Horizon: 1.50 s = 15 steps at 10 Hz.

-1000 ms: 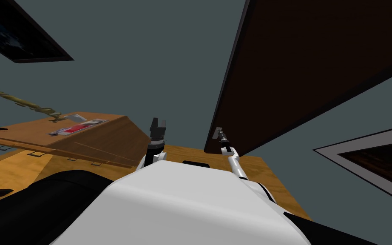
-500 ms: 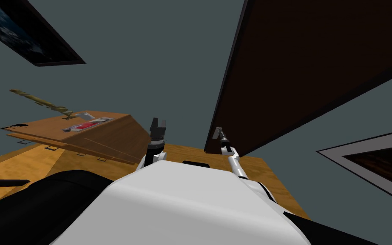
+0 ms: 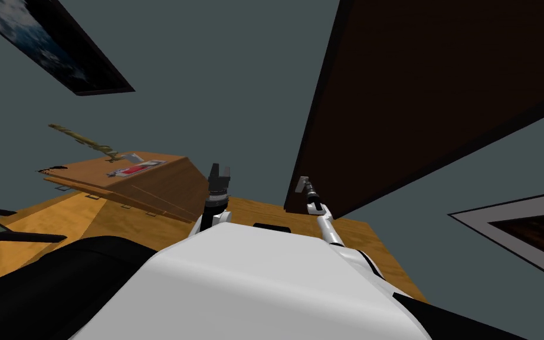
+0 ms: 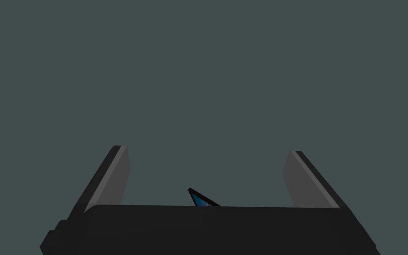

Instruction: Pull the door open

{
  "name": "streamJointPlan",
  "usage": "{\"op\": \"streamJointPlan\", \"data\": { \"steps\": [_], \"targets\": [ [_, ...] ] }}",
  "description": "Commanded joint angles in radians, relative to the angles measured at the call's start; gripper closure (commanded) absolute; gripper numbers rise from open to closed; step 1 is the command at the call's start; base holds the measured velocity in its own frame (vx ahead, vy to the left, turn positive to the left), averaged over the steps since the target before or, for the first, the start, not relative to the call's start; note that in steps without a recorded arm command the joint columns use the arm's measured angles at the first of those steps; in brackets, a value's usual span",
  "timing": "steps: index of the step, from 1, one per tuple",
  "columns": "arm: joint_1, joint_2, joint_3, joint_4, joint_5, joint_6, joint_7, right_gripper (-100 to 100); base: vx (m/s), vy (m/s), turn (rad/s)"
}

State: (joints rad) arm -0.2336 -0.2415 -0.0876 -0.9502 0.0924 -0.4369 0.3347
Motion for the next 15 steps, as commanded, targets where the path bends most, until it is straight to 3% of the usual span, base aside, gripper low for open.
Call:
{"op": "streamJointPlan", "data": {
  "steps": [1, 4, 5, 7, 12, 15],
  "targets": [
    [0.012, 0.018, 0.021, -0.012, -0.012, 0.002, -0.042, 100, -0.053, -0.039, 0.052],
    [0.006, 0.014, 0.028, -0.002, -0.062, -0.001, -0.118, 100, -0.052, -0.034, 0.063],
    [0.006, 0.014, 0.028, -0.002, -0.062, -0.001, -0.125, 100, -0.039, -0.03, 0.047],
    [-0.001, 0.009, 0.035, 0.008, -0.115, -0.003, -0.19, 100, -0.06, -0.042, 0.097],
    [-0.007, 0.004, 0.042, 0.018, -0.168, -0.005, -0.292, 100, -0.054, -0.032, 0.065],
    [-0.014, 0.0, 0.05, 0.028, -0.223, -0.007, -0.375, 100, -0.047, -0.031, 0.085]
  ]
}}
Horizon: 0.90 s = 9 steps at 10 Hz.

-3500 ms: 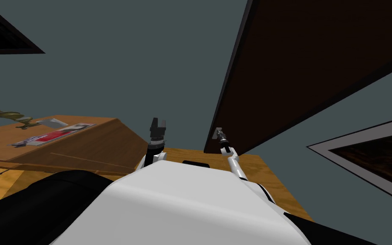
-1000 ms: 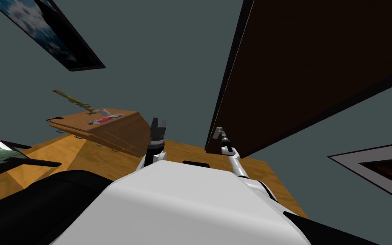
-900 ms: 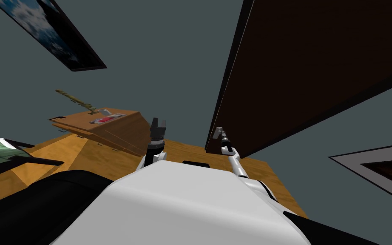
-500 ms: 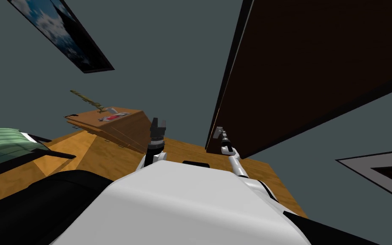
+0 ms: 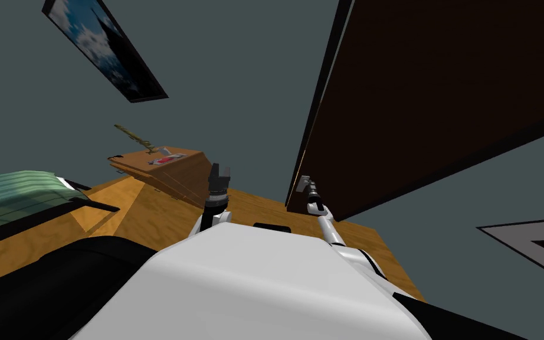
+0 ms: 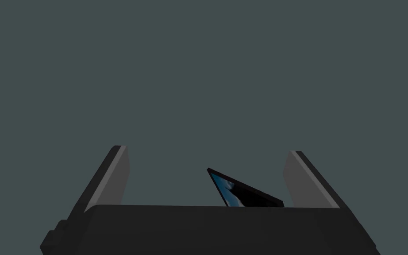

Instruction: Pull the door open

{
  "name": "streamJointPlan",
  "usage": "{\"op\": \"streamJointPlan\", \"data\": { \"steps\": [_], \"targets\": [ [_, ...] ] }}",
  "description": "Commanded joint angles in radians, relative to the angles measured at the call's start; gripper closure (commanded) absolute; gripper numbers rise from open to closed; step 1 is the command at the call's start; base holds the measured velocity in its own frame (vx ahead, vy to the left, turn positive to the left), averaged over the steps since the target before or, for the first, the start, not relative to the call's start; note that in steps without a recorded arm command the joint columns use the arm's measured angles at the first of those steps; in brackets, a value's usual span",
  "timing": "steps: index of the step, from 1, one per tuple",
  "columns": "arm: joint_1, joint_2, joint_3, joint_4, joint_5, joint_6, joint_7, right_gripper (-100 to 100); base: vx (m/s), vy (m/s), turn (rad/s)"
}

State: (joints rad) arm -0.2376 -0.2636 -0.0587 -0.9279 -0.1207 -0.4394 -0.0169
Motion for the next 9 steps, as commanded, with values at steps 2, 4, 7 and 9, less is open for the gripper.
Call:
{"op": "streamJointPlan", "data": {
  "steps": [2, 4, 7, 9],
  "targets": [
    [-0.014, 0.019, 0.025, 0.011, -0.037, -0.006, -0.065, 100, -0.068, -0.044, 0.097],
    [-0.017, 0.017, 0.028, 0.016, -0.064, -0.007, -0.107, 100, -0.055, -0.032, 0.067],
    [-0.024, 0.012, 0.036, 0.026, -0.118, -0.01, -0.191, 100, -0.061, -0.043, 0.092],
    [-0.031, 0.008, 0.043, 0.037, -0.172, -0.012, -0.257, 100, -0.075, -0.035, 0.133]
  ]
}}
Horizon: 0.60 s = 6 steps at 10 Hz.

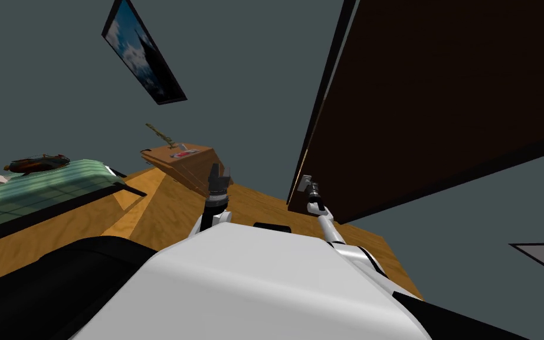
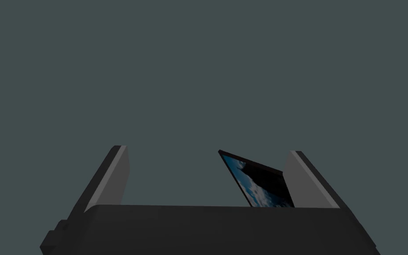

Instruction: Pull the door open

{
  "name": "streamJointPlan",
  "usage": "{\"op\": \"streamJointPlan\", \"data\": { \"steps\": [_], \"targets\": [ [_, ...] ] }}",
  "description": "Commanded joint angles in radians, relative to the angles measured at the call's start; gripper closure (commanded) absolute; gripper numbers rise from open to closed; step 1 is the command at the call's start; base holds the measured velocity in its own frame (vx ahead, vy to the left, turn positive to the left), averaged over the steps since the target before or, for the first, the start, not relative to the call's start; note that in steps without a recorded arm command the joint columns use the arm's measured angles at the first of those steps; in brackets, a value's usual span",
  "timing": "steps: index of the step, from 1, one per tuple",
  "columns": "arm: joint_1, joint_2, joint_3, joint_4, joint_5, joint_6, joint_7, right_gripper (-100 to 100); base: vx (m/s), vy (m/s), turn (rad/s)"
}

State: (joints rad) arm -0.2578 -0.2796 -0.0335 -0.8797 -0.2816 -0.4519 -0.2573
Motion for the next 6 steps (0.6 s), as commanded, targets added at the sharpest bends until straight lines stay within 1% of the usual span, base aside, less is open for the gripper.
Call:
{"op": "streamJointPlan", "data": {
  "steps": [1, 2, 4, 6],
  "targets": [
    [-0.01, 0.024, 0.018, -0.012, -0.012, 0.001, -0.034, 100, -0.064, -0.03, 0.042],
    [0.0, 0.011, 0.002, 0.0, -0.036, 0.001, -0.055, -100, -0.065, -0.048, 0.022],
    [0.001, 0.021, 0.0, -0.006, -0.064, 0.002, -0.092, -100, -0.078, -0.042, 0.047],
    [0.003, 0.033, -0.002, -0.015, -0.102, 0.003, -0.141, -100, -0.073, -0.037, 0.035]
  ]
}}
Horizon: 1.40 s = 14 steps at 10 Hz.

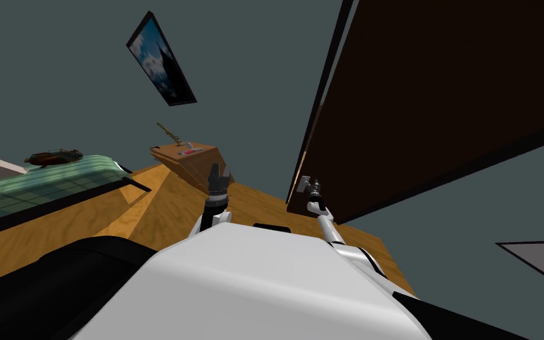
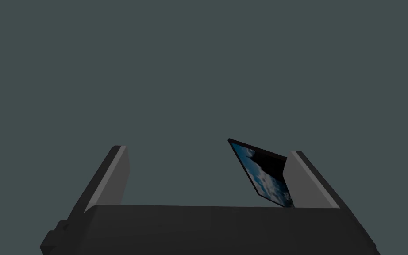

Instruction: Pull the door open

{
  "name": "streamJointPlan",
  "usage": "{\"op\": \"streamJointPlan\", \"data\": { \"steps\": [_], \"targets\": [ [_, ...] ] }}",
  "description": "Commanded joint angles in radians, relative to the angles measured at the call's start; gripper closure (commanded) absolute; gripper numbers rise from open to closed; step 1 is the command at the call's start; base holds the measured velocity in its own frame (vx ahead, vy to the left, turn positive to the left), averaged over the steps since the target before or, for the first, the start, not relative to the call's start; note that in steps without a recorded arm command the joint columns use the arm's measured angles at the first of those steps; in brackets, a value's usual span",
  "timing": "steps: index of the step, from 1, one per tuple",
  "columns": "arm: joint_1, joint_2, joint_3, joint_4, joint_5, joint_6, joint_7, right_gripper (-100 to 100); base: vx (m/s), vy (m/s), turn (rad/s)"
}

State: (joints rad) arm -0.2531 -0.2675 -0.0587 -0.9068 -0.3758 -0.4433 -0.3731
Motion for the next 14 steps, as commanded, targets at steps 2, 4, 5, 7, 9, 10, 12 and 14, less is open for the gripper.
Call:
{"op": "streamJointPlan", "data": {
  "steps": [2, 4, 5, 7, 9, 10, 12, 14],
  "targets": [
    [0.0, 0.036, 0.02, 0.002, -0.052, -0.005, -0.076, -100, -0.108, -0.038, 0.132],
    [0.0, 0.044, 0.019, -0.003, -0.076, -0.004, -0.113, -100, -0.063, 0.012, 0.094],
    [0.001, 0.053, 0.017, -0.009, -0.101, -0.004, -0.145, -100, -0.067, -0.008, 0.101],
    [0.003, 0.07, 0.014, -0.021, -0.152, -0.002, -0.204, -100, -0.115, -0.057, 0.105],
    [0.004, 0.079, 0.013, -0.027, -0.178, -0.002, -0.245, -100, -0.064, -0.043, 0.047],
    [0.005, 0.087, 0.011, -0.032, -0.204, -0.001, -0.275, -100, -0.067, -0.038, 0.079],
    [0.006, 0.096, 0.01, -0.038, -0.229, 0.0, -0.311, -100, -0.1, -0.038, 0.083],
    [0.008, 0.113, 0.007, -0.049, -0.278, 0.001, -0.373, -100, -0.072, -0.031, 0.077]
  ]
}}
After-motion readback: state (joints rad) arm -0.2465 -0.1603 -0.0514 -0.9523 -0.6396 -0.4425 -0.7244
